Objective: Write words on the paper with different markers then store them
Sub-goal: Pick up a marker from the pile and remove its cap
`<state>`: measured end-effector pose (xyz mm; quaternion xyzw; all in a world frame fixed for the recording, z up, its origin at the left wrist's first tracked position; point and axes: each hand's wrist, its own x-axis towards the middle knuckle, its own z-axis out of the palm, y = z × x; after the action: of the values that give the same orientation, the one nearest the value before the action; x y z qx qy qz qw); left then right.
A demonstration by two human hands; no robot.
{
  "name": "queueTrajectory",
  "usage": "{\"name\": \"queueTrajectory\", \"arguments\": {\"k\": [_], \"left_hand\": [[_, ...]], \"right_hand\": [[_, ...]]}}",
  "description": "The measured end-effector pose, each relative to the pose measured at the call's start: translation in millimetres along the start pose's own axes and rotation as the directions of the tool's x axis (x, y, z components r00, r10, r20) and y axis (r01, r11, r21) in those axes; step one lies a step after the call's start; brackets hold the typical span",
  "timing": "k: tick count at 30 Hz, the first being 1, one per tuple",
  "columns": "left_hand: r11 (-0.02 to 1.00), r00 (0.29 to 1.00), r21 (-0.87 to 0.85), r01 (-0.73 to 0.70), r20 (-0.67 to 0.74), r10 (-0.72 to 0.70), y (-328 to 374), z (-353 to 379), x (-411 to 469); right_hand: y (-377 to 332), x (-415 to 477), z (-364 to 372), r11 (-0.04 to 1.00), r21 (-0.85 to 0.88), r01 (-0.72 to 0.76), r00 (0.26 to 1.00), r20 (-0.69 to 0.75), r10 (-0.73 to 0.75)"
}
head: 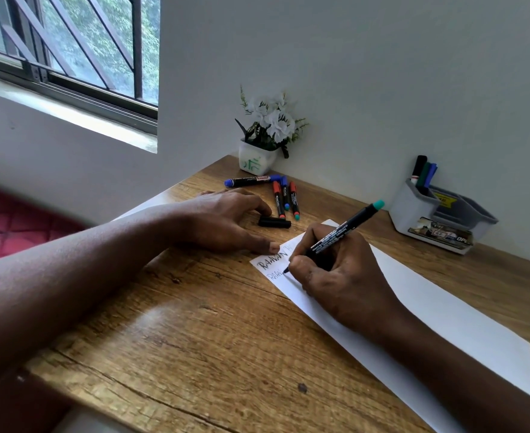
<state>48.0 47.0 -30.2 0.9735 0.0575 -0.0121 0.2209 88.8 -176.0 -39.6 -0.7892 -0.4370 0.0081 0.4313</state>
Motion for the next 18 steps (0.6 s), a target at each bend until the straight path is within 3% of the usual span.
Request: {"name": "queueTrajectory", "arguments": {"k": [8, 13, 18], "left_hand": [[1.0, 1.0, 0.014, -0.004, -0.007, 0.004, -0.2, -0.5, 0.4], [1.0, 1.0, 0.007, -0.015, -0.019, 0.015, -2.1, 0.7, 1.1], [1.0, 1.0, 0.015, -0.019, -0.013, 0.019, -1.9, 0.4, 1.3]], "right_hand": [[-2.6, 0.3, -2.0, 0.997, 0.06, -0.047, 0.999, 0.03, 0.045], [-1.3, -0.1, -0.9, 0.997, 0.034, -0.065, 0.997, -0.038, 0.066], [-2.5, -0.7, -0.7, 0.997, 0.011, -0.071, 0.997, -0.004, 0.071]]}}
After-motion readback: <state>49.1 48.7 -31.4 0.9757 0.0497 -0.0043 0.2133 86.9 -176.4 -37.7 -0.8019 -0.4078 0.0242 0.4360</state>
